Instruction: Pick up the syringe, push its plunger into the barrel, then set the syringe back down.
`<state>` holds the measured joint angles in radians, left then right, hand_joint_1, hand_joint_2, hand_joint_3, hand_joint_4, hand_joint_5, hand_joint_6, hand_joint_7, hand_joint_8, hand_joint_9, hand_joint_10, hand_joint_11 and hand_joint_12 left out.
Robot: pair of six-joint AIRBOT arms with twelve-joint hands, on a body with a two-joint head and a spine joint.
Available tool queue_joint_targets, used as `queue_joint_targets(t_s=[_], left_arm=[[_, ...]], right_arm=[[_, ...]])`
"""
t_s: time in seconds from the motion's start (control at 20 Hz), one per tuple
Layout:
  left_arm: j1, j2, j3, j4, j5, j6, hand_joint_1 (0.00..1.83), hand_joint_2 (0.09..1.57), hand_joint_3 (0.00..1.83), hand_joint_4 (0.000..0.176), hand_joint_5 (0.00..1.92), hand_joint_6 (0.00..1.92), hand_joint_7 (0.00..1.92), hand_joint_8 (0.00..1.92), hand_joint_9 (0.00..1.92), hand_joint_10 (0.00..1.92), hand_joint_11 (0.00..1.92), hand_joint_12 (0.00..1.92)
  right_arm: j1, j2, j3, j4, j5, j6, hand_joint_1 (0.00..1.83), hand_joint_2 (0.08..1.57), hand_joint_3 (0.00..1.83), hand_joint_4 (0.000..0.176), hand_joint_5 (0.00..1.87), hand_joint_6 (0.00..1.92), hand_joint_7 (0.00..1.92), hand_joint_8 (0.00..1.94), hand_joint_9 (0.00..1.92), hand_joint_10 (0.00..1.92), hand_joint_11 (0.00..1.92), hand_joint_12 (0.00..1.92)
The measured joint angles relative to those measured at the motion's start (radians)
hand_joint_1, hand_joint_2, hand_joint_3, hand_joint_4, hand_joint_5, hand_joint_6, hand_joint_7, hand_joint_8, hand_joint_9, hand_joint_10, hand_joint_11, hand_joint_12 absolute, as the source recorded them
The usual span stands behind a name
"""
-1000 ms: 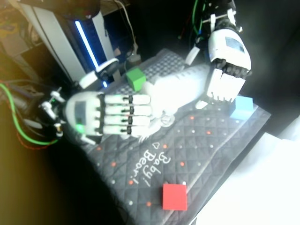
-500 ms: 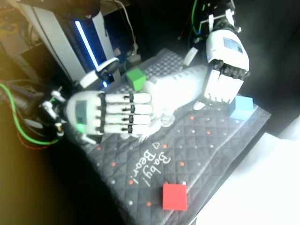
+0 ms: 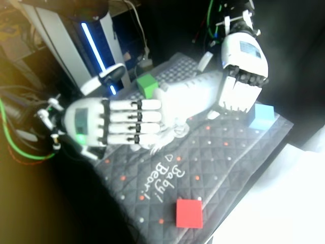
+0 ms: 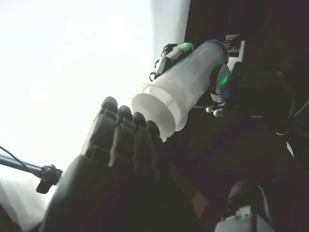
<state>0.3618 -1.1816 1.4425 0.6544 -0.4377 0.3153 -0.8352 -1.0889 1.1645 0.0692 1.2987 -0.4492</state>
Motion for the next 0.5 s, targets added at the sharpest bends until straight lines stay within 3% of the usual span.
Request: queue_joint_targets(t_s=[0.25, 0.3, 0.35, 0.5], left_arm=[[0.006, 0.018, -0.007, -0.004, 0.014, 0.000, 1.54, 1.13, 0.00, 0.115, 1.08, 1.92, 1.35, 1.92, 1.51, 1.92, 1.55, 1.92], [0.011, 0.019, -0.010, -0.001, 0.013, 0.000, 1.55, 1.13, 0.00, 0.116, 1.06, 1.92, 1.35, 1.92, 1.50, 1.92, 1.54, 1.92], [0.015, 0.019, -0.010, -0.002, 0.011, -0.001, 1.57, 1.13, 0.00, 0.116, 1.06, 1.92, 1.35, 1.92, 1.50, 1.92, 1.55, 1.92], [0.025, 0.021, -0.011, 0.001, 0.018, 0.000, 1.57, 1.11, 0.00, 0.118, 1.12, 1.92, 1.36, 1.92, 1.51, 1.92, 1.55, 1.92]], right_arm=[[0.000, 0.034, -0.003, 0.001, 0.001, 0.000, 0.02, 0.98, 0.01, 0.022, 0.06, 0.01, 0.03, 0.00, 0.00, 0.00, 0.02, 0.01], [0.000, 0.043, -0.003, 0.002, 0.002, 0.000, 0.06, 0.95, 0.00, 0.033, 0.08, 0.01, 0.04, 0.00, 0.01, 0.00, 0.02, 0.01], [0.000, 0.050, -0.004, 0.002, 0.001, 0.000, 0.04, 0.97, 0.01, 0.014, 0.09, 0.01, 0.05, 0.01, 0.02, 0.01, 0.03, 0.01], [0.000, 0.077, -0.012, 0.001, 0.001, -0.011, 0.00, 0.92, 0.00, 0.000, 0.08, 0.01, 0.04, 0.01, 0.02, 0.01, 0.04, 0.01]])
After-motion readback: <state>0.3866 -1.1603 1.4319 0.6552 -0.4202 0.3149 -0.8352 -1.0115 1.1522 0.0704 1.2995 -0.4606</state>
